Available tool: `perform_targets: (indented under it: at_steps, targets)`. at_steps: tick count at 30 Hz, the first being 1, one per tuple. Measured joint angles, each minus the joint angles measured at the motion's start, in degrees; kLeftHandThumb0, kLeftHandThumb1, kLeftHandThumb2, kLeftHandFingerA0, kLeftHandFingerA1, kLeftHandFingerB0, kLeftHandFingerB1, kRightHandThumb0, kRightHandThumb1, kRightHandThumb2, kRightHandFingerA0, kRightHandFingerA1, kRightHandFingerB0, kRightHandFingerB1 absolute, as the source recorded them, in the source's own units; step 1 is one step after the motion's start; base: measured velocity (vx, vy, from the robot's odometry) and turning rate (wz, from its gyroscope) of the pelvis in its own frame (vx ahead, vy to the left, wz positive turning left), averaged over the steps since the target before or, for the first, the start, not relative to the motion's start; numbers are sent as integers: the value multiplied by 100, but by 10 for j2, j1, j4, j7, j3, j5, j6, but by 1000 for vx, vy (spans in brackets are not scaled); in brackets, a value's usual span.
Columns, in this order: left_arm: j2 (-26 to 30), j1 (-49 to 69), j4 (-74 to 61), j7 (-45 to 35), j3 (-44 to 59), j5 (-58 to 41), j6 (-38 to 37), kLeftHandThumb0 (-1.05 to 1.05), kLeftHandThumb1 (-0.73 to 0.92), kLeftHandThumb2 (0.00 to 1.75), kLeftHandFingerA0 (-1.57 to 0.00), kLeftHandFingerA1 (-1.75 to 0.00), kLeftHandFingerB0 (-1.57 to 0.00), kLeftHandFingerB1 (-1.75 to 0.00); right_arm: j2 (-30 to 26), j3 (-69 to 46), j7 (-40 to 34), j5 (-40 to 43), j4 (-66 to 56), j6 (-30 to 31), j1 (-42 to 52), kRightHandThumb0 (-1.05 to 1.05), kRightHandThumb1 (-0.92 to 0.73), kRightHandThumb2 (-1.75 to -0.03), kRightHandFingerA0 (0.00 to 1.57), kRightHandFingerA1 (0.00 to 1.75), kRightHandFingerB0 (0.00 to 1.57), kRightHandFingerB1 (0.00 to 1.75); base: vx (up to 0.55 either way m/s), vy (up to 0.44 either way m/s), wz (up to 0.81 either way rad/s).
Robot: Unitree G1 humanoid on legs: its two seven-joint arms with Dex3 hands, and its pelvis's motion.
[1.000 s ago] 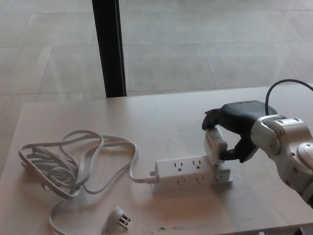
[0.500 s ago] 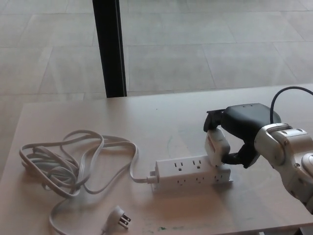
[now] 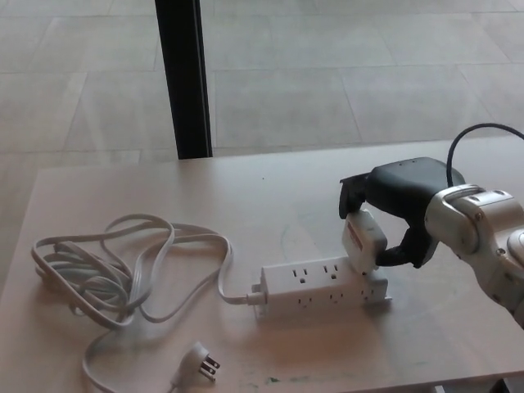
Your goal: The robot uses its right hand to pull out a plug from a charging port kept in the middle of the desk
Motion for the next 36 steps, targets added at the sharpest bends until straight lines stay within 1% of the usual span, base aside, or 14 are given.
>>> perform_targets:
  at_steps: [4, 9, 10, 12, 13, 15, 16, 17, 20, 21, 22, 27, 29, 36]
  targets:
    - [0, 0, 1, 0, 1, 0, 0, -75, 92, 68, -75, -57, -55, -47, -4, -1, 13, -2, 16, -7, -20, -34, -56, -91, 84, 169, 76, 87, 0, 0, 0]
    - [0, 0, -2, 0, 4, -1, 0, -73, 92, 70, -71, -55, -53, -45, -5, -3, 24, -2, 31, -17, -34, -34, -54, -102, 88, 175, 72, 138, 0, 0, 0]
    - [0, 0, -4, -1, 5, -2, 0, -73, 92, 70, -71, -54, -53, -44, -5, -3, 27, -1, 37, -21, -38, -33, -52, -104, 87, 175, 75, 119, 0, 0, 0]
    - [1, 0, -7, -2, 8, -3, 0, -73, 92, 71, -71, -54, -53, -45, -4, -6, 30, -1, 47, -27, -44, -33, -51, -106, 89, 175, 75, 132, 0, 0, 0]
    - [1, 0, -8, -2, 8, -3, 0, -75, 92, 71, -72, -54, -53, -44, -4, -6, 31, 0, 50, -28, -46, -34, -50, -106, 86, 172, 79, 100, 0, 0, 0]
    - [3, 0, -8, -3, 9, -3, 0, -75, 92, 71, -73, -56, -52, -44, -4, -8, 33, -1, 53, -31, -50, -35, -52, -104, 85, 173, 77, 106, 0, 0, 0]
    - [4, 0, -8, -3, 10, -4, 0, -75, 92, 70, -72, -55, -53, -45, -3, -9, 34, -1, 53, -32, -52, -37, -52, -107, 91, 175, 76, 137, 0, 0, 0]
    - [4, 0, -8, -4, 10, -4, 0, -75, 92, 70, -72, -55, -53, -45, -4, -12, 34, -1, 53, -33, -55, -36, -57, -96, 91, 175, 76, 116, 0, 0, 0]
    - [5, 0, -12, -7, 13, -7, 0, -75, 92, 71, -71, -53, -52, -44, -10, -30, 31, -2, 51, -32, -89, -36, -55, -97, 90, 175, 75, 132, 0, 0, 0]
    - [5, 0, -12, -8, 13, -7, 0, -75, 92, 71, -71, -53, -53, -45, -13, -35, 31, -2, 49, -32, -96, -40, -49, -108, 116, 131, 88, 107, 0, 0, 0]
    - [5, 1, -13, -8, 13, -8, 0, -75, 92, 72, -71, -54, -52, -45, -15, -40, 29, -2, 48, -34, -100, -35, -52, -105, 91, 175, 80, 125, 0, 0, 0]
    - [7, 1, -11, -8, 12, -8, 0, -76, 92, 71, -71, -55, -52, -45, -21, -54, 26, 1, 51, -41, -111, -37, -52, -100, 94, 175, 71, 73, 0, 0, 0]
    - [7, 1, -11, -9, 12, -8, 0, -77, 92, 71, -73, -56, -54, -46, -24, -60, 26, 2, 56, -45, -119, -38, -44, -101, 114, 161, 64, 72, 0, 0, 0]
    - [8, 6, -12, -9, 13, -9, 0, -75, 92, 72, -71, -55, -54, -48, -36, -70, 26, 5, 58, -52, -128, -38, -51, -96, 91, 175, 79, 91, 0, 0, 0]
